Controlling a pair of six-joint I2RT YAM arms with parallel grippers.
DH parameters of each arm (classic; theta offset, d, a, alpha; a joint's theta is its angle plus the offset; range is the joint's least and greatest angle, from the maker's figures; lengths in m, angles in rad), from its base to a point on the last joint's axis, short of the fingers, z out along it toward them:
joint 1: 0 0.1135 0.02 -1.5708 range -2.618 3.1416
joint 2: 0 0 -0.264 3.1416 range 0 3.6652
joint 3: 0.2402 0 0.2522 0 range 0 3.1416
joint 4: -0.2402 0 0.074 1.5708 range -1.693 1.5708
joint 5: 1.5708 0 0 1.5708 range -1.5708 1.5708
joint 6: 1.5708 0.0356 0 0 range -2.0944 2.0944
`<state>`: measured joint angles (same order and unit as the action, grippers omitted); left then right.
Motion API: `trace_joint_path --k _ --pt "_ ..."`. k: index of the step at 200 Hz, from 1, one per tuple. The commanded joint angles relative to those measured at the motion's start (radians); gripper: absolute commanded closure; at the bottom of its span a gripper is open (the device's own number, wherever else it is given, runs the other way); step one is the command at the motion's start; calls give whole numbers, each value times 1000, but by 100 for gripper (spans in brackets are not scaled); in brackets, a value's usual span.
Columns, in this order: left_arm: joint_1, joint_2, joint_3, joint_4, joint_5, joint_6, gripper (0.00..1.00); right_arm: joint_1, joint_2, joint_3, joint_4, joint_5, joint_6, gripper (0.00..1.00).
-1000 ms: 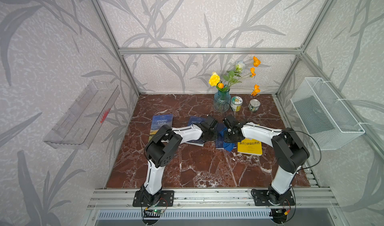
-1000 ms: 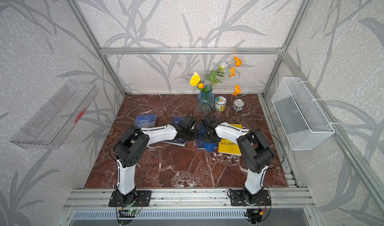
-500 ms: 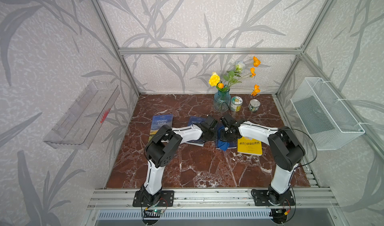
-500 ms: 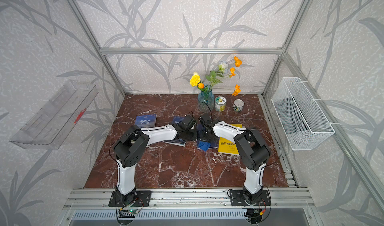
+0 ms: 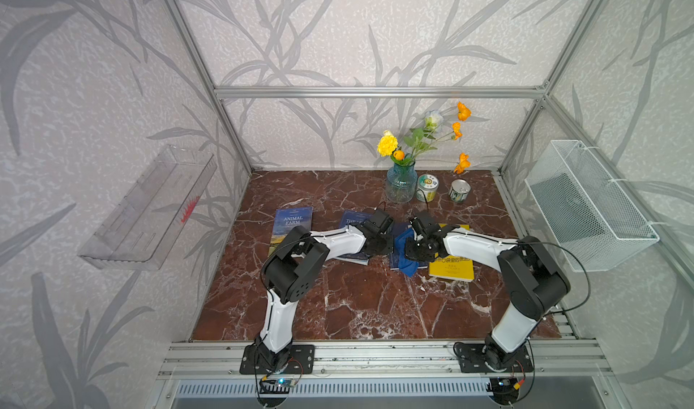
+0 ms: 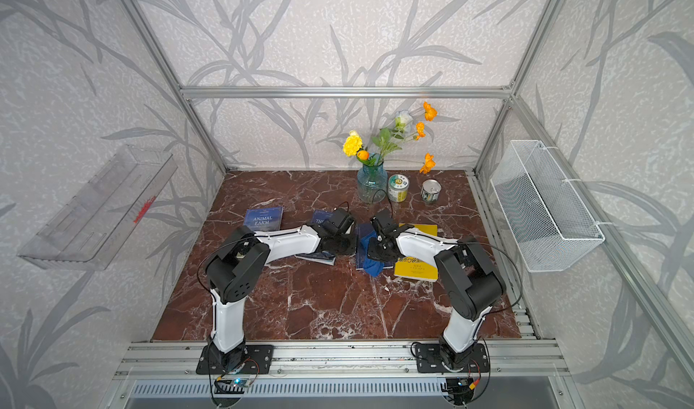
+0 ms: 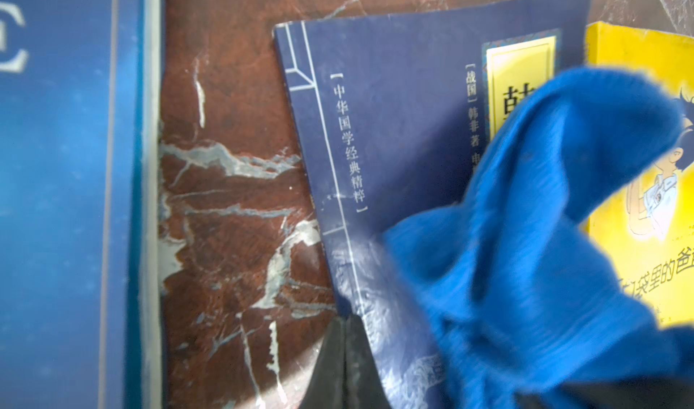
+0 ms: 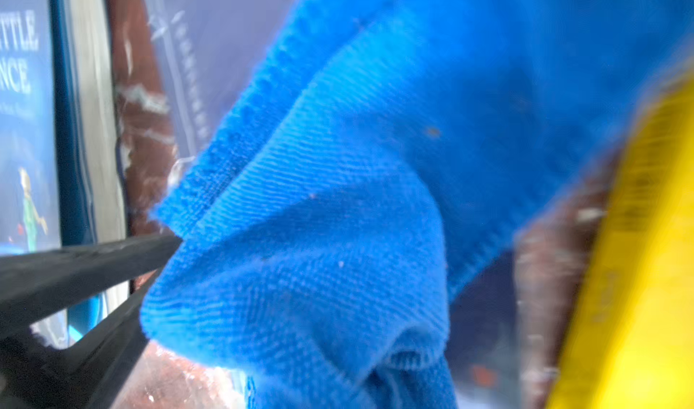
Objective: Wipe the cover of the book
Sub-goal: Wipe the dirt from the cover of the book.
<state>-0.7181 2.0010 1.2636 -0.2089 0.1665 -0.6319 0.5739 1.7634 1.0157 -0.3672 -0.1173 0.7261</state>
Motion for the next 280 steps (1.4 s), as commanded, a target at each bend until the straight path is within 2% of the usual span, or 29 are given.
trace_joint_path --k 1,31,64,91,120,175,199,227,280 --pt "0 61 -27 -125 -30 1 98 78 126 -32 -125 -71 52 95" --pt "0 62 -27 -128 -30 1 98 30 131 -41 -177 -26 34 95" --pt "0 66 -24 -127 -28 1 98 -92 18 -138 -184 -1 -2 95" --pt "0 73 -20 -126 -25 1 98 -117 -16 -130 -203 30 -22 95" --pt "0 71 -20 -131 -32 3 98 -111 74 -47 -178 0 -14 95" --pt "0 62 -24 -126 -29 2 98 -111 337 290 -278 103 -49 95" --pt "0 59 -27 -127 -29 3 98 -111 387 357 -309 107 -66 95" --pt "0 61 -26 -126 -27 3 98 -108 325 265 -284 105 -68 95" --pt "0 62 -23 -130 -25 3 98 -77 79 -69 -218 102 -51 95"
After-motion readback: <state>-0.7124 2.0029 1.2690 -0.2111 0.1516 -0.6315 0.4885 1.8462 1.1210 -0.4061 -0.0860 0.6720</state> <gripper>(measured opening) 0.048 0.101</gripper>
